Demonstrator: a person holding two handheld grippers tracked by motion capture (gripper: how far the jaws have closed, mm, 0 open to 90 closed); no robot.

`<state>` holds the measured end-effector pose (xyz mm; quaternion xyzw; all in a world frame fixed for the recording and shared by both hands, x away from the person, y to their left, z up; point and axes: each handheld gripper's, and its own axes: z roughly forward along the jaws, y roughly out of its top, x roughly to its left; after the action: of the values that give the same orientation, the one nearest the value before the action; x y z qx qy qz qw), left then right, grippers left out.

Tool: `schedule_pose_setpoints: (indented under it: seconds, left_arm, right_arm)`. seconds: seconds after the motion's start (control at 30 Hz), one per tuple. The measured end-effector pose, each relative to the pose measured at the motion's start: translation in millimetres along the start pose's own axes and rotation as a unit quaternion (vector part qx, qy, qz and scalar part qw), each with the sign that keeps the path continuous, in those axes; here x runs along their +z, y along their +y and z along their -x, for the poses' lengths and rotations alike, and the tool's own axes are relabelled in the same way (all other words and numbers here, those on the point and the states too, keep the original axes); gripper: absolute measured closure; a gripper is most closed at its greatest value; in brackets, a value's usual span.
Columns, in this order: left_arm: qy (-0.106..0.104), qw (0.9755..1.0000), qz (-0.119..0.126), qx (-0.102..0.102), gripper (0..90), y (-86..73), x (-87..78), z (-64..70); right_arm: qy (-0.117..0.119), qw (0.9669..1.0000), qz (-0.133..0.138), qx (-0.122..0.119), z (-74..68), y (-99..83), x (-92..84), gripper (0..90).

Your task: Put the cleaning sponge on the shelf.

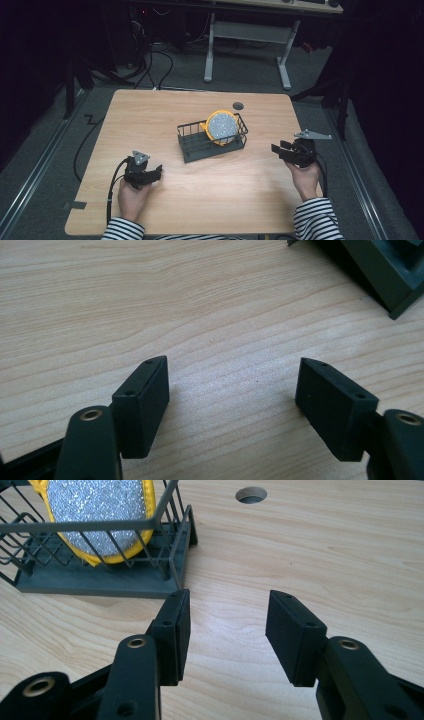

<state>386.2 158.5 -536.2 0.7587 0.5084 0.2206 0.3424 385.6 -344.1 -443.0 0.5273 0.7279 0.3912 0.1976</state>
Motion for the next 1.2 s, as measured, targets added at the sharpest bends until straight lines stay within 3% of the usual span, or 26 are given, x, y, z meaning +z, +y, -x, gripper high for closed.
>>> schedule_pose_setpoints:
  seconds: [0.7, 1.2]
  left_arm:
    - [0.0, 1.0, 0.0, 0.0, 30.4, 0.0, 0.0, 0.0]
    - [0.0, 1.0, 0.0, 0.001, 30.4, 0.0, 0.0, 0.1]
  right_arm:
    - [0.007, 0.9996, -0.013, 0.023, -4.8, -42.8, 16.6, 52.7]
    - [-0.012, 0.9994, -0.031, 0.004, -12.1, -62.2, 34.8, 50.4]
